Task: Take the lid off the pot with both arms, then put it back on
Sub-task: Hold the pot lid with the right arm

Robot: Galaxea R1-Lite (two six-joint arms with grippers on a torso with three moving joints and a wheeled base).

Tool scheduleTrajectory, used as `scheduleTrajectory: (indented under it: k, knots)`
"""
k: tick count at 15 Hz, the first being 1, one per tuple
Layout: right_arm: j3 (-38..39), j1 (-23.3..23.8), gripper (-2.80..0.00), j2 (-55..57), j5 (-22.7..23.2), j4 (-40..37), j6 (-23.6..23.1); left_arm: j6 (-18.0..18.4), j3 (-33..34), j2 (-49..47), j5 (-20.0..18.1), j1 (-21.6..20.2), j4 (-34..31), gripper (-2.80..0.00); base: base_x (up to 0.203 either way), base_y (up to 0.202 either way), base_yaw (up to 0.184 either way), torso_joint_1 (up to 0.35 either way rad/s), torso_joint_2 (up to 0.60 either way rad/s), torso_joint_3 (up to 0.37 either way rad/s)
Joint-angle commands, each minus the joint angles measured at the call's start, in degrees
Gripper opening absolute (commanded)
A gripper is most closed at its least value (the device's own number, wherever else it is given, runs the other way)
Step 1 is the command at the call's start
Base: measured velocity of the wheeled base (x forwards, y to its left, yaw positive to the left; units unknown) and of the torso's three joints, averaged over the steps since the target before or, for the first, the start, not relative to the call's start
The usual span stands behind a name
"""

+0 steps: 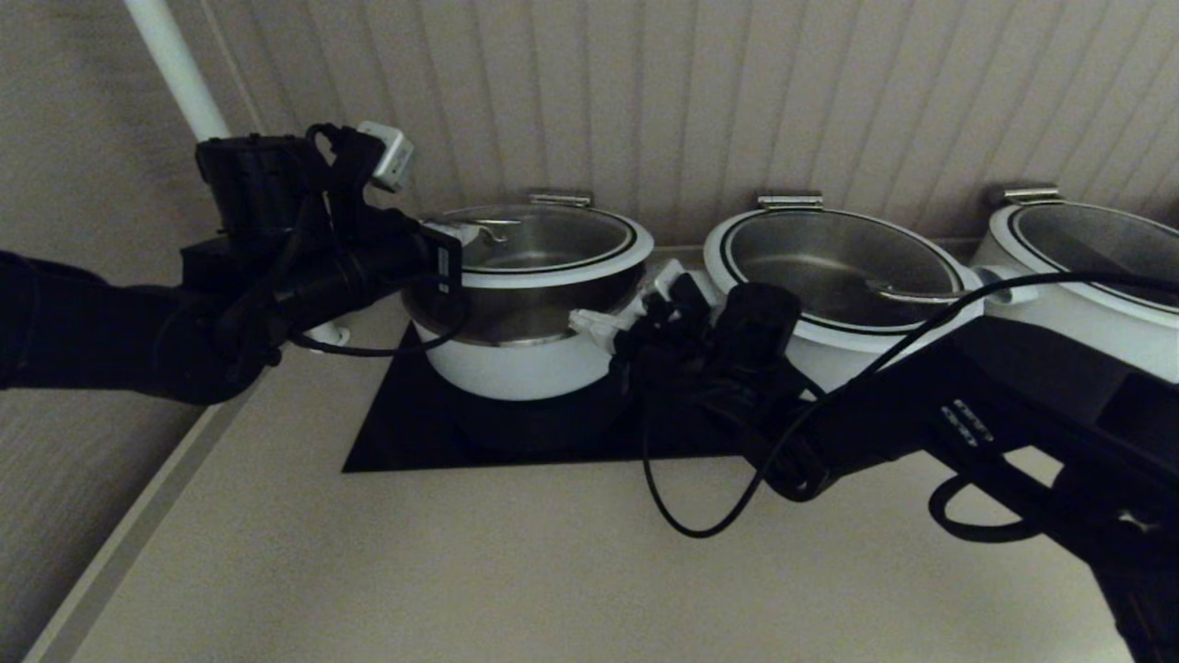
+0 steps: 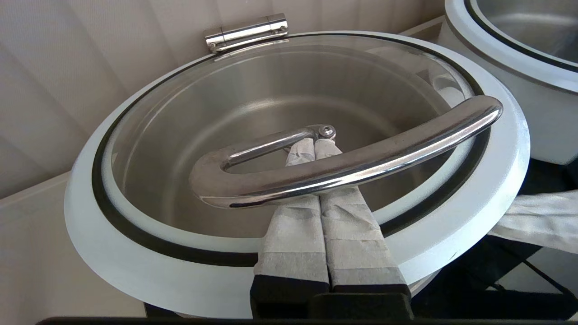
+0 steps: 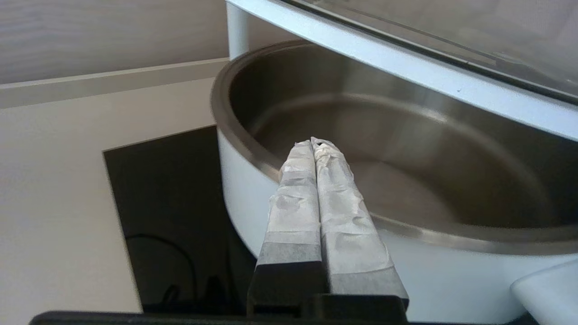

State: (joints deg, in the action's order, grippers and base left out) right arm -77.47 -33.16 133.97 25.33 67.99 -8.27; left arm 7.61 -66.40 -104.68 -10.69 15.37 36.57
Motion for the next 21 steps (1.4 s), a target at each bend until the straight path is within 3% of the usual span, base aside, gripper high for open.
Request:
scheduleTrajectory:
  k: [1,11,21]
  knots:
    - [-3.7,0.4,-2.8,2.1,0.1,-0.5,-0.1,0.0,0.0,0.2,0.0,0.0,0.3,-2.8,0.0,0.0,0.0,0.0,0.0,0.0]
    - [-19.2,1.1,-2.8,4.8,0.1,-8.6,-0.1,0.1,0.3,0.5,0.0,0.0,0.3,-2.8,0.0,0.0,0.0,0.0,0.0,0.0]
    - [-19.4,1.3,-2.8,4.3,0.1,-8.6,-0.1,0.3,5.0,4.1,0.0,-0.1,0.3,-2.8,0.0,0.0,0.0,0.0,0.0,0.0]
